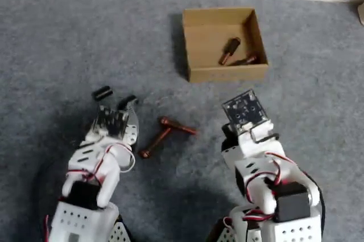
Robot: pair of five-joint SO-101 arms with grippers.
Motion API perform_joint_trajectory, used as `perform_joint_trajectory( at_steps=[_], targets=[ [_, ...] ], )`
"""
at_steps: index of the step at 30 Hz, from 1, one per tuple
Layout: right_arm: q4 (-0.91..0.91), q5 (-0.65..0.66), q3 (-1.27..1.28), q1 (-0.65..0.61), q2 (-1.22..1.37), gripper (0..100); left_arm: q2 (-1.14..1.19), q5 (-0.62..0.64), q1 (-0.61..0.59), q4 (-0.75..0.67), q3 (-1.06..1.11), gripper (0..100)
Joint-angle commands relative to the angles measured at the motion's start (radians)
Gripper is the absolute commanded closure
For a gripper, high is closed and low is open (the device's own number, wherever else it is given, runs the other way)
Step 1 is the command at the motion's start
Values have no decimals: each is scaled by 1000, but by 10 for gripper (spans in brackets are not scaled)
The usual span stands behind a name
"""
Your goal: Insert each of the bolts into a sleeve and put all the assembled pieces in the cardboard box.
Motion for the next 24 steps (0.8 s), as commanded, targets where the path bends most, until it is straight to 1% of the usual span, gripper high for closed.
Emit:
perform_joint_trajectory(
  at_steps=[1, 3, 5, 7, 9, 11, 14, 15, 17, 21, 22, 24],
  targets=[
    [-82, 20, 56, 30, -21, 995, 400, 109, 25, -3, -206, 961],
    [-142, 18, 133, 30, -27, 995, 591, 193, 31, 0, -300, 960],
    [-217, 18, 209, 31, -27, 995, 762, 350, 58, 14, -404, 961],
    [-288, -9, 295, 31, -27, 995, 891, 471, 93, 127, -518, 961],
    [-349, -31, 363, 31, -28, 995, 984, 517, 125, 238, -625, 961],
    [-389, -31, 412, 33, -28, 995, 1059, 522, 165, 285, -665, 965],
    [-437, -35, 463, 33, -28, 995, 1127, 529, 274, 233, -674, 966],
    [-447, -35, 472, 33, -28, 995, 1133, 546, 274, 222, -664, 966],
    [-461, -35, 489, 36, -28, 995, 1141, 657, 251, 158, -647, 966],
    [-519, -37, 533, 58, -28, 995, 1139, 979, 111, 20, -630, 962],
    [-533, -37, 542, 67, -28, 995, 1141, 1034, 93, -2, -634, 962],
    [-553, -37, 555, 87, -28, 995, 1136, 1051, 94, -29, -638, 962]
  ],
)
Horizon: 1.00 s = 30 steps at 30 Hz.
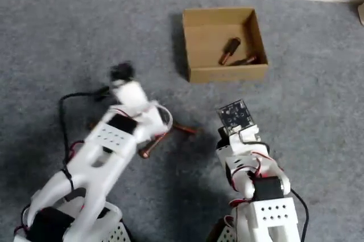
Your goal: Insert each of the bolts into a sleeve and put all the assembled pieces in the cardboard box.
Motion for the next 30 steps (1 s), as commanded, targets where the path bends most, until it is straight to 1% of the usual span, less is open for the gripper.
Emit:
perform_joint_trajectory(
  at_steps=[1, 4, 8, 9, 10, 12, 14, 17, 19, 21, 24, 28, 30],
  targets=[
    [-59, -9, -1, 33, -13, 995, -8, 143, -13, -83, -13, 962],
    [-61, -11, 1, 38, -13, 995, -5, 143, 36, -81, 19, 962],
    [-64, -11, 1, 38, -13, 995, -5, 144, 21, -87, 62, 962],
    [-71, -11, 1, 38, -13, 995, -7, 164, 13, -87, 61, 962],
    [-76, -11, 2, 39, -13, 995, -8, 210, 8, -89, 58, 962],
    [-91, -11, 22, 39, -13, 995, -5, 356, -4, -86, 28, 962],
    [-113, -11, 39, 39, -13, 995, -1, 474, -25, -89, -13, 962],
    [-122, -11, 44, 39, -13, 995, -1, 589, -35, -94, -104, 962],
    [-124, -11, 48, 39, -13, 995, -1, 644, -7, -89, -142, 962],
    [-124, -11, 48, 41, -13, 995, -1, 651, 22, -91, -151, 962],
    [-124, -11, 48, 41, -13, 995, 1, 649, 33, -89, -150, 962],
    [-124, -11, 48, 41, -13, 995, 1, 543, 54, -89, -148, 962],
    [-124, -11, 48, 41, -13, 995, 1, 540, 53, -89, -143, 962]
  ],
)
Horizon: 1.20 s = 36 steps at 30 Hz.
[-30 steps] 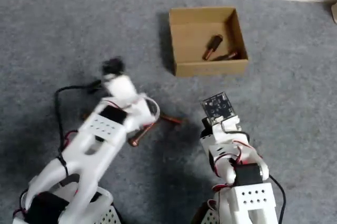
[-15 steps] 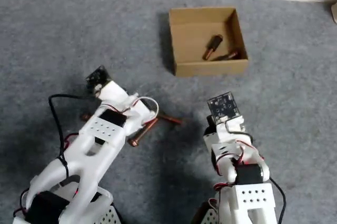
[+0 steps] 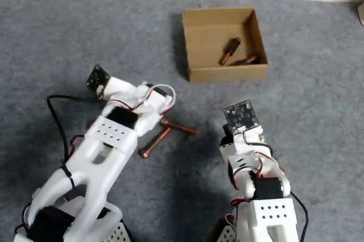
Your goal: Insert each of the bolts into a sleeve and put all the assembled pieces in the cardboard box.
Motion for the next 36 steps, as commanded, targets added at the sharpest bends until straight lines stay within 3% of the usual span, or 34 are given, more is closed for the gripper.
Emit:
perform_joint_trajectory(
  at_steps=[1, 8, 14, 17, 23, 29, 33, 36],
  targets=[
    [-28, -11, -7, 12, -13, 995, -5, -32, 25, -21, -30, 962],
    [-28, -11, -7, 12, -13, 995, -5, -38, 21, -15, -16, 962],
    [-97, -9, 45, 12, -13, 995, -10, -195, -1, -5, 70, 962],
    [-97, -9, 47, 12, -13, 995, -15, -445, 5, 14, 128, 962],
    [-97, -9, 48, 12, -13, 995, -16, -1122, -35, 23, 217, 962],
    [-99, -9, 50, 12, -13, 995, -16, -1946, -27, 203, 217, 961],
    [-99, -9, 50, 12, -13, 995, -15, -2007, -12, 265, 189, 952],
    [-99, -9, 50, 12, -13, 995, -15, -2008, -12, 370, 113, 860]
  ],
)
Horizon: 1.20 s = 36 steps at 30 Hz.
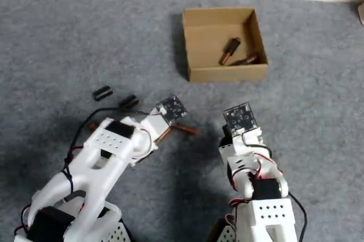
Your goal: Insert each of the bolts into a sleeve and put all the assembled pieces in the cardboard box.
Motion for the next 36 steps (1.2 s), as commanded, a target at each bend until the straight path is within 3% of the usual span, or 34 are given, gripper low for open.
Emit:
perform_joint_trajectory(
  at_steps=[1, 3, 8, 12, 20, 25, 29, 36],
  targets=[
    [-31, -9, -5, 12, -13, 995, -15, -44, 24, 155, -134, 828],
    [-31, -9, -5, 12, -13, 995, -15, -46, 25, 215, -211, 790],
    [-31, -9, -5, 12, -13, 995, -15, -46, 73, 365, -367, 800],
    [-31, -9, -5, 12, -13, 995, -5, -41, 142, 394, -372, 800],
    [-31, -9, -4, 10, -13, 995, -5, -38, 166, 215, -182, 800],
    [-31, -9, -4, 10, -13, 994, -5, -38, 157, 173, -110, 797],
    [-31, -9, -4, 10, -13, 994, -5, 15, 119, 158, -73, 797],
    [-31, -9, -4, 10, -13, 994, -8, 61, 64, -32, 7, 796]
  ],
)
